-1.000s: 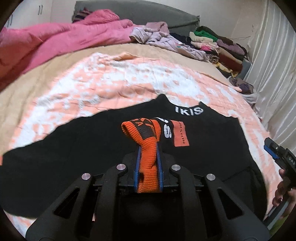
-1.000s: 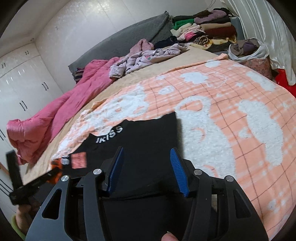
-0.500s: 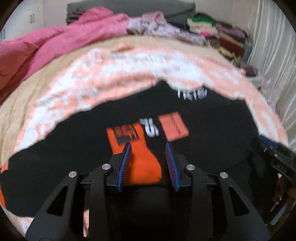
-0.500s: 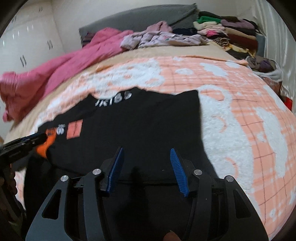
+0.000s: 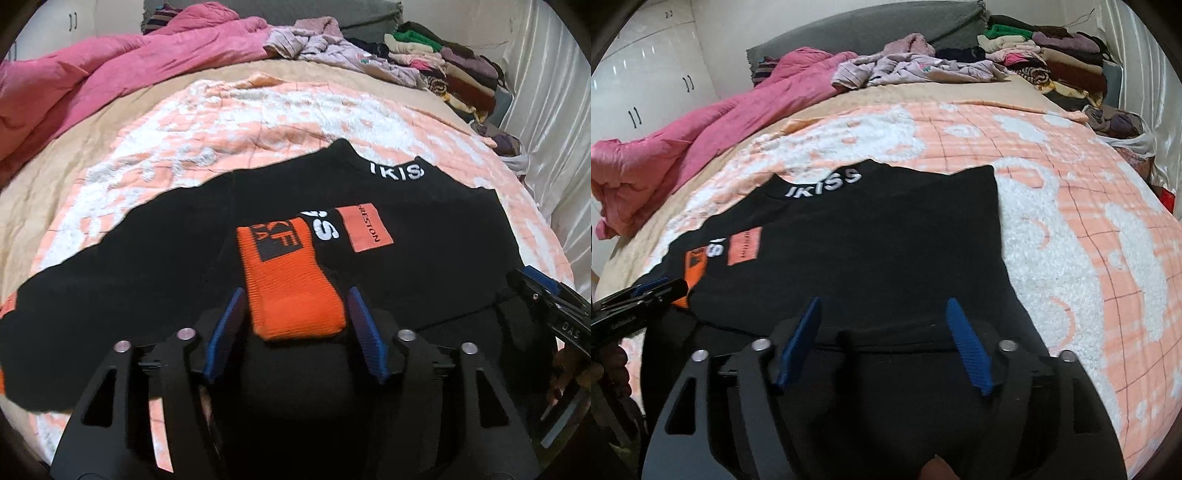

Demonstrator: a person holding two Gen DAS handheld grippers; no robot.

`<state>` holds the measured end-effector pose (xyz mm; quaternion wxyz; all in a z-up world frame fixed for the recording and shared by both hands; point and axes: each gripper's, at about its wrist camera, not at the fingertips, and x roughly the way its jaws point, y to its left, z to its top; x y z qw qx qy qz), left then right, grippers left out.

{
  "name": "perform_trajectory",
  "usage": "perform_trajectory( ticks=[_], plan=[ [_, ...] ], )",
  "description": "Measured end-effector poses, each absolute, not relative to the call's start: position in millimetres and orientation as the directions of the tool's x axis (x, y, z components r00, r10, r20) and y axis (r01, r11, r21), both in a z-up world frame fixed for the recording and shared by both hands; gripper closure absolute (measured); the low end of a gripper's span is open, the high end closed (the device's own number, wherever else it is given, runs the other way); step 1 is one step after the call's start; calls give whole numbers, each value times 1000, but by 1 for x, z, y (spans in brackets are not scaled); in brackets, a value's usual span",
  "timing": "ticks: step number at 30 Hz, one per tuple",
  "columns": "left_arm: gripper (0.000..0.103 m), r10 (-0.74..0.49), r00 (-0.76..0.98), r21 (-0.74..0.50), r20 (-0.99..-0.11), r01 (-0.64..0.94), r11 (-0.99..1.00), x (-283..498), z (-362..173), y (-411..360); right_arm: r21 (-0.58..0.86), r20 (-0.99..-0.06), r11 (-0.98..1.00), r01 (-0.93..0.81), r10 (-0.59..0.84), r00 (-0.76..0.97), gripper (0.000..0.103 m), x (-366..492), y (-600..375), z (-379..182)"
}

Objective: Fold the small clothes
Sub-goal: 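Grasp the other orange cuff with the left gripper, fold it across the body, then regrasp the folded sleeve's orange cuff with the left gripper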

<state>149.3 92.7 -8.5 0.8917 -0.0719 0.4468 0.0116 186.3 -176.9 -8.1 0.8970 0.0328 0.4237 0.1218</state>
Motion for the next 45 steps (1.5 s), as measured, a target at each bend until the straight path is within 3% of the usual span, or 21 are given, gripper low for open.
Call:
perform_trajectory(
  ticks=[6,11,17,45],
  plan=[
    [26,-23,626,-118,-779,-110,987,132,5,106,191,-716,954,-229,295,633,9,173,-164,8],
    [16,9,650,-110,-760,-143,984,116,16,121,196,-696,947,-253,316,644,5,164,-149,18],
    [10,61,674,-97,-736,-195,976,95,28,142,192,-678,937,-293,343,651,4,152,-130,29],
    [10,242,631,-127,-737,-481,867,21,25,264,145,-674,827,-543,484,557,4,129,1,46]
  ],
)
